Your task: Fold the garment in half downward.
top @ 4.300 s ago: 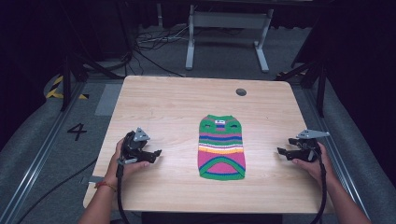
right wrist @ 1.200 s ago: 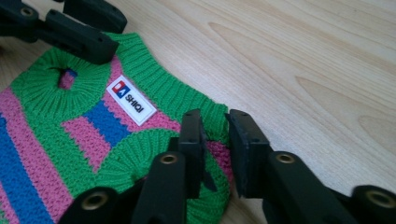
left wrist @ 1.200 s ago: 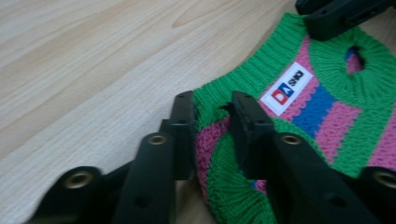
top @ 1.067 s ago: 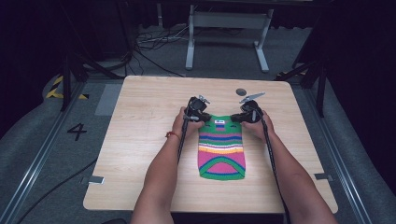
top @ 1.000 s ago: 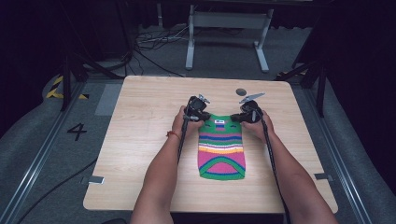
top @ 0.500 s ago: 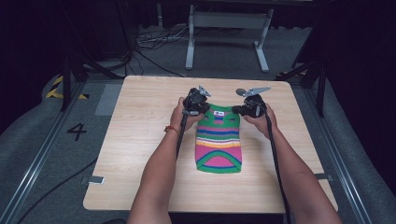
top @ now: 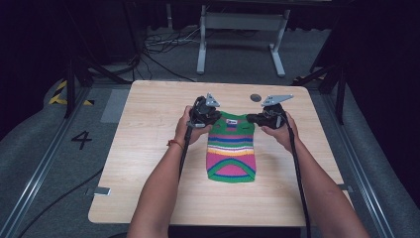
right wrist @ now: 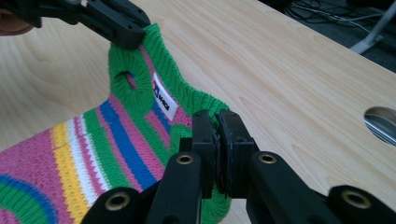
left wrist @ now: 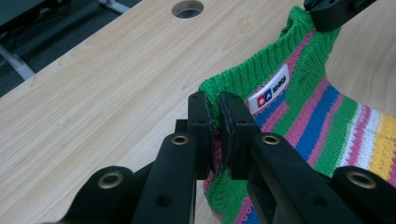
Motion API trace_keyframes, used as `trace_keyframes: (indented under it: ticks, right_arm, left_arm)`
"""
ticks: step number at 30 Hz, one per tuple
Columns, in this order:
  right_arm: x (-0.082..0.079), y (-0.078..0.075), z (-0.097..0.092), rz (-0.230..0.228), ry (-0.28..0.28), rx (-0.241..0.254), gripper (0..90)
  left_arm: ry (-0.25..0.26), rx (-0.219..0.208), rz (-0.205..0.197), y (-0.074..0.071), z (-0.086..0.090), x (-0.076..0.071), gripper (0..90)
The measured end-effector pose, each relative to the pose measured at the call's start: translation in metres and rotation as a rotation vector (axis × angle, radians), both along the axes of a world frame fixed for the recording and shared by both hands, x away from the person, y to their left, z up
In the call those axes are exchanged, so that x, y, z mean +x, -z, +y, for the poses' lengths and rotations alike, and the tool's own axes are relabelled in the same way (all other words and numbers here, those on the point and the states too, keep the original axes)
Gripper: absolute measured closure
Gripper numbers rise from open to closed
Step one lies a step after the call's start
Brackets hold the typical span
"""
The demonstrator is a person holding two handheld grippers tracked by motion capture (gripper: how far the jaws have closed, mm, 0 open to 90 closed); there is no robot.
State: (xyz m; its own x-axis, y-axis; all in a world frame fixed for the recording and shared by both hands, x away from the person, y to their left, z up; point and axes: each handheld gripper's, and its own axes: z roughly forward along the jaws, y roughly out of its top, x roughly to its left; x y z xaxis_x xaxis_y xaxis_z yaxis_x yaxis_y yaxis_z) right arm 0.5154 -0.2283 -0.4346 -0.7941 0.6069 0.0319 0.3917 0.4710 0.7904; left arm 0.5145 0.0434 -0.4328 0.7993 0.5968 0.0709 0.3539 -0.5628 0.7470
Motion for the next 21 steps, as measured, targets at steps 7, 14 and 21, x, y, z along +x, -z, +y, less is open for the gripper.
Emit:
trace_keyframes:
  ticks: [7,14,21]
  right_arm:
    - [-0.013,0.001,-0.001,-0.016,-0.045,0.015,86.0]
    - [-0.024,0.002,-0.002,-0.016,-0.085,0.011,85.9]
    - [-0.033,0.001,-0.002,-0.015,-0.116,0.008,85.9]
  left_arm:
    - [0.050,0.032,-0.024,-0.003,0.005,-0.015,83.7]
    - [0.085,0.042,-0.033,-0.003,0.009,-0.028,83.5]
    - [0.128,0.091,-0.049,-0.006,0.010,-0.042,83.6]
